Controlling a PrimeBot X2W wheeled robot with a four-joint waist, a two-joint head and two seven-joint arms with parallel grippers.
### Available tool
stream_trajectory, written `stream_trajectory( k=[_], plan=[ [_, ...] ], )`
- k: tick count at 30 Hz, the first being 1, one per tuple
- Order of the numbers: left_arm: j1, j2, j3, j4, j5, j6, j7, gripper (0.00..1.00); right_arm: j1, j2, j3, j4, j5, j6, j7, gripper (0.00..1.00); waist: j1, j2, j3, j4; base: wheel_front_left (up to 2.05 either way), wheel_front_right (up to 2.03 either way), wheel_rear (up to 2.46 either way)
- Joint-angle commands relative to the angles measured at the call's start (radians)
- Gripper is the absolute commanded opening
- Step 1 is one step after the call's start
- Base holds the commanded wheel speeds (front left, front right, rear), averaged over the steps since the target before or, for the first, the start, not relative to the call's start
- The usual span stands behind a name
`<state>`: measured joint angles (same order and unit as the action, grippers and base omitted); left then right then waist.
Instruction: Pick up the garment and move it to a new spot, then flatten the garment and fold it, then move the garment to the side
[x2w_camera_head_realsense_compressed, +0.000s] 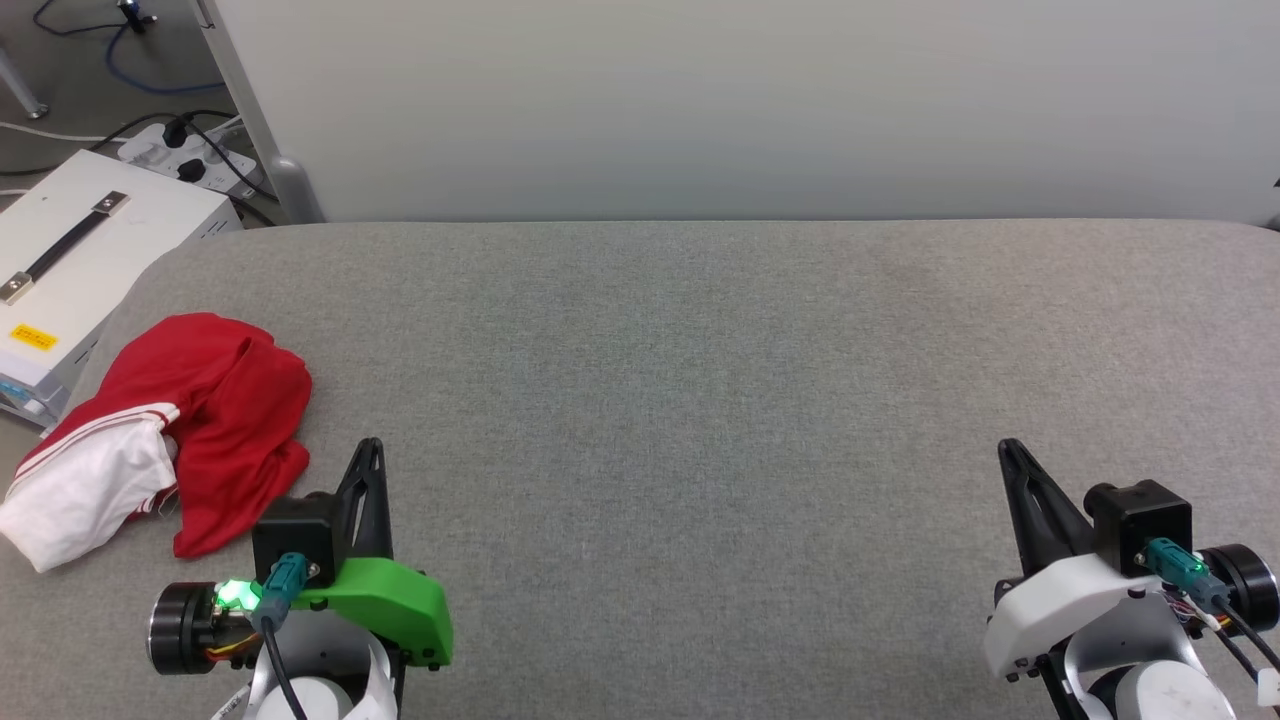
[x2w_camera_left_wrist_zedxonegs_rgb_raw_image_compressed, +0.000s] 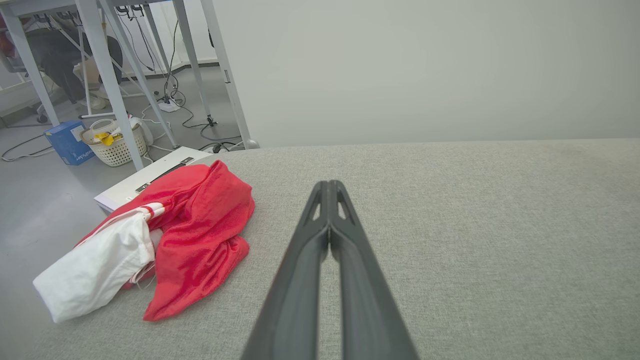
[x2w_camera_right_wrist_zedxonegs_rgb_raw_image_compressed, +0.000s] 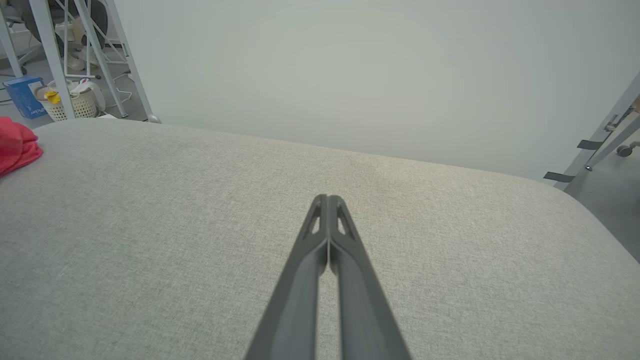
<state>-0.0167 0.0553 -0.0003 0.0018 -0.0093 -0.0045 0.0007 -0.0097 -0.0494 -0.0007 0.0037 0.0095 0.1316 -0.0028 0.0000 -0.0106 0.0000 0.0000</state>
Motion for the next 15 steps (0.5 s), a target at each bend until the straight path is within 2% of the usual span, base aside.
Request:
stream_trajectory(
  k=[1,15],
  plan=[
    [0.017,-0.005,0.000,-0.002,0.009,0.005,-0.001,0.00,0.010,-0.001,0.001,-0.004,-0.009,-0.001,0.003,0.00,0.0000,0.0106,0.000,0.000,0.00,0.00,0.00],
    [0.017,-0.005,0.000,-0.002,0.009,0.005,-0.001,0.00,0.010,-0.001,0.001,-0.004,-0.009,-0.001,0.003,0.00,0.0000,0.0106,0.000,0.000,0.00,0.00,0.00]
  ],
)
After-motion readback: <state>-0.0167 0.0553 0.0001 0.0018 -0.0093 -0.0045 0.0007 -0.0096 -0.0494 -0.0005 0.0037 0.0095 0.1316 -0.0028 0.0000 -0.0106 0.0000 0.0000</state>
